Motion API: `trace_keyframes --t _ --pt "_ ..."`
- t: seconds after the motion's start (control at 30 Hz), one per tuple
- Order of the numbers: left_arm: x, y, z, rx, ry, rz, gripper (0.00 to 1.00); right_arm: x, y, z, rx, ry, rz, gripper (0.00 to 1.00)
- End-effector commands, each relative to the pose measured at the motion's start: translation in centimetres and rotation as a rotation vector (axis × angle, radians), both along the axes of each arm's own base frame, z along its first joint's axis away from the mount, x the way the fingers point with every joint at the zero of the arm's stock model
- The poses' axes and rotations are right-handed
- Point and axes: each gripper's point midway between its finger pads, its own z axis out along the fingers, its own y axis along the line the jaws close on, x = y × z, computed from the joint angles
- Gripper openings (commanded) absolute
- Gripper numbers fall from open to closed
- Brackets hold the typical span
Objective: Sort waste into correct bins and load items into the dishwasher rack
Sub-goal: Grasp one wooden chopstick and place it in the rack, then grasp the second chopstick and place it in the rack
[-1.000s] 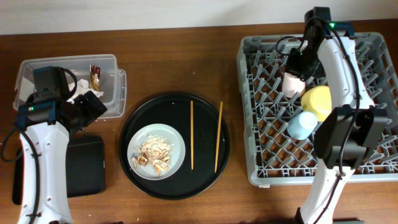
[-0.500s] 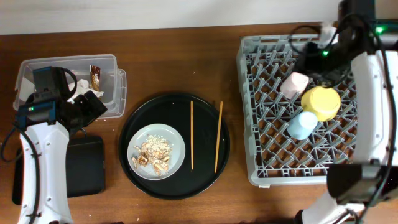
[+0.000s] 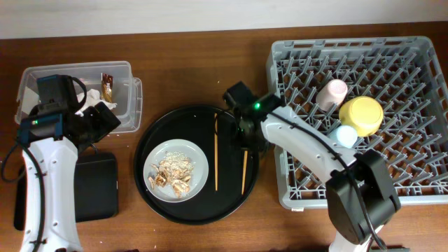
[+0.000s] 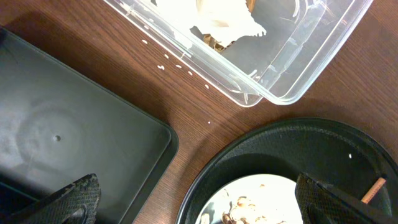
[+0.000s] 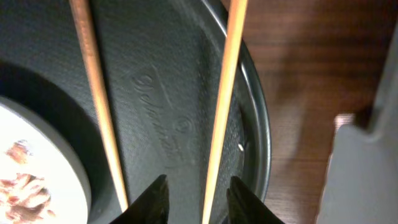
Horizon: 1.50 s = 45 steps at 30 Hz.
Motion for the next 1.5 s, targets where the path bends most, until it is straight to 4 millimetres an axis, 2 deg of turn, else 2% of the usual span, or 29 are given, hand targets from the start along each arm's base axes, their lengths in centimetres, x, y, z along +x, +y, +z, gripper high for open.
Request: trace_keyframes --t 0.0,0.03,0.13,0.23,0.37,0.47,0.5,0.53,0.6,0.63,0.67,0.7,0.73,0.87,0.9,0.97,1.0,1.07,1.13,1.17,1.23,1.27,1.3,1.33,1.37,1.4,1.47 --pt "0.2 0.3 0.6 0.005 -0.019 0.013 0.99 -1.0 -0.3 -1.6 -0.035 -0.007 -0.090 0.32" --pt "0.2 0.3 0.6 0.006 -0.019 0.014 0.99 -0.8 -0.8 -1.9 -0.060 -0.020 -0.097 0.32" --pt "0.2 0.3 0.6 0.005 -0.019 0.013 0.99 -0.4 -0.1 -2.2 -0.052 -0.042 -0.089 0.32" --pt "0.2 0.3 0.6 0.005 -0.019 0.013 0.99 -0.5 -0.3 -4.5 -0.148 -0.053 -0.093 0.32" --pt "0.2 0.3 0.6 0.006 -0.019 0.014 0.99 -0.2 -0.8 -4.7 -0.181 -0.074 -0.095 0.32" --pt "0.2 0.3 0.6 0.005 -0.019 0.013 0.99 -0.4 -0.6 -5.9 -0.184 -0.050 -0.091 0.31" --pt "0.2 0.3 0.6 0.005 -0.019 0.013 0.99 -0.3 -0.6 -6.0 -0.185 -0.049 -0.091 0.27" --pt "0.2 0.3 0.6 0.006 -0.019 0.014 0.99 -0.2 -0.5 -6.0 -0.182 -0.053 -0.091 0.14" --pt "0.2 0.3 0.6 0.005 -0.019 0.013 0.99 -0.2 -0.5 -6.0 -0.181 -0.053 -0.091 0.09" --pt "0.2 0.3 0.6 0.006 -0.019 0.014 0.99 -0.2 -0.5 -6.0 -0.182 -0.053 -0.091 0.04" --pt "0.2 0.3 0.6 0.005 -0.019 0.013 1.00 -0.3 -0.5 -6.0 -0.182 -0.052 -0.091 0.04" --pt "0.2 0.3 0.6 0.005 -0.018 0.013 1.00 -0.3 -0.7 -5.6 -0.185 -0.050 -0.092 0.04" --pt "0.2 0.3 0.6 0.005 -0.019 0.013 0.99 0.0 -1.0 -4.4 -0.180 -0.057 -0.090 0.04" --pt "0.2 0.3 0.6 0.005 -0.019 0.013 0.99 4.2 -3.3 7.8 -0.067 -0.303 0.015 0.04" --pt "0.2 0.3 0.6 0.005 -0.019 0.013 0.99 5.5 -6.3 11.8 -0.065 -0.421 -0.007 0.04" --pt "0.2 0.3 0.6 0.006 -0.019 0.014 0.99 7.7 -11.6 14.3 -0.123 -0.518 -0.040 0.04" --pt "0.2 0.3 0.6 0.006 -0.019 0.014 0.99 9.2 -13.3 14.4 -0.151 -0.548 -0.019 0.04" --pt "0.2 0.3 0.6 0.006 -0.018 0.014 0.99 11.1 -14.1 13.6 -0.161 -0.566 0.021 0.04" --pt "0.2 0.3 0.6 0.005 -0.019 0.013 0.99 13.0 -15.1 11.8 -0.193 -0.567 0.054 0.04" --pt "0.2 0.3 0.6 0.006 -0.019 0.014 0.99 13.5 -14.9 10.6 -0.169 -0.549 0.058 0.04" --pt "0.2 0.3 0.6 0.006 -0.019 0.014 0.99 13.9 -13.3 8.3 -0.085 -0.499 0.092 0.04" --pt "0.2 0.3 0.6 0.006 -0.019 0.014 0.99 13.9 -13.1 7.8 -0.078 -0.489 0.096 0.09" --pt "0.2 0.3 0.6 0.005 -0.019 0.013 0.99 13.8 -13.1 7.7 -0.078 -0.484 0.097 0.19" --pt "0.2 0.3 0.6 0.006 -0.019 0.014 0.99 13.7 -13.1 7.6 -0.079 -0.477 0.097 0.56" --pt "0.2 0.3 0.6 0.006 -0.019 0.014 0.99 13.4 -13.2 7.5 -0.078 -0.463 0.089 0.83" --pt "0.2 0.3 0.6 0.006 -0.019 0.014 0.99 12.8 -13.3 7.5 -0.072 -0.438 0.060 0.89" --pt "0.2 0.3 0.6 0.006 -0.019 0.014 0.99 11.2 -13.0 8.8 -0.036 -0.403 0.047 0.93"
